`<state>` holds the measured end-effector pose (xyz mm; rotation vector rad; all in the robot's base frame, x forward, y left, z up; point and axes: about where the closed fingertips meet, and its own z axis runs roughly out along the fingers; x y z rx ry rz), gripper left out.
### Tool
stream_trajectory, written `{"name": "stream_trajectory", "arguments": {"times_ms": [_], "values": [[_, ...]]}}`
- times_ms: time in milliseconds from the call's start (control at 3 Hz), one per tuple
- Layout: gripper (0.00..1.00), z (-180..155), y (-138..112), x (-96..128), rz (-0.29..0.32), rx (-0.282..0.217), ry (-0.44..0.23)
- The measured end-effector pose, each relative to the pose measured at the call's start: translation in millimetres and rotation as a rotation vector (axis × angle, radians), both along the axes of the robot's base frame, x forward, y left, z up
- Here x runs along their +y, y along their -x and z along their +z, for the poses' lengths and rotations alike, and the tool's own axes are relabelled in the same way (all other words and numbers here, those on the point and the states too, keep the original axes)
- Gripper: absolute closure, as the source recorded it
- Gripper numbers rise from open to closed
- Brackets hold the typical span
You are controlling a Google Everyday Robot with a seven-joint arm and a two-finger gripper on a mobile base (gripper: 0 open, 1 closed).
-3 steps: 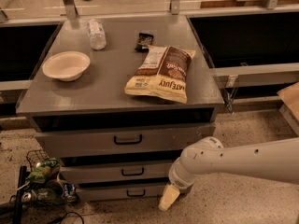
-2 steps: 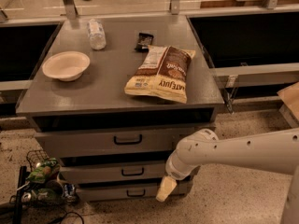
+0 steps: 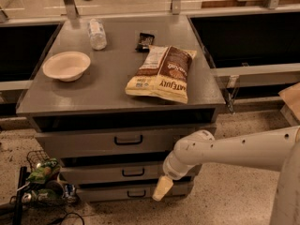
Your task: Open middle drawer
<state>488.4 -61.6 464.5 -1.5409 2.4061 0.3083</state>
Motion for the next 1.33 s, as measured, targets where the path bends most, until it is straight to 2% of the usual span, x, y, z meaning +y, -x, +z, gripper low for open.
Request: {"name": "stream_trajectory", "arguments": {"times_ms": [667,1000,1333], "values": [[0.0,-25,-17,15,-0.06,0.007,-0.088],[0.0,-31,-17,19,-0.053,0.017,-0.087],[0.0,-55,-12,29,-0.018,0.058,-0.051]]}}
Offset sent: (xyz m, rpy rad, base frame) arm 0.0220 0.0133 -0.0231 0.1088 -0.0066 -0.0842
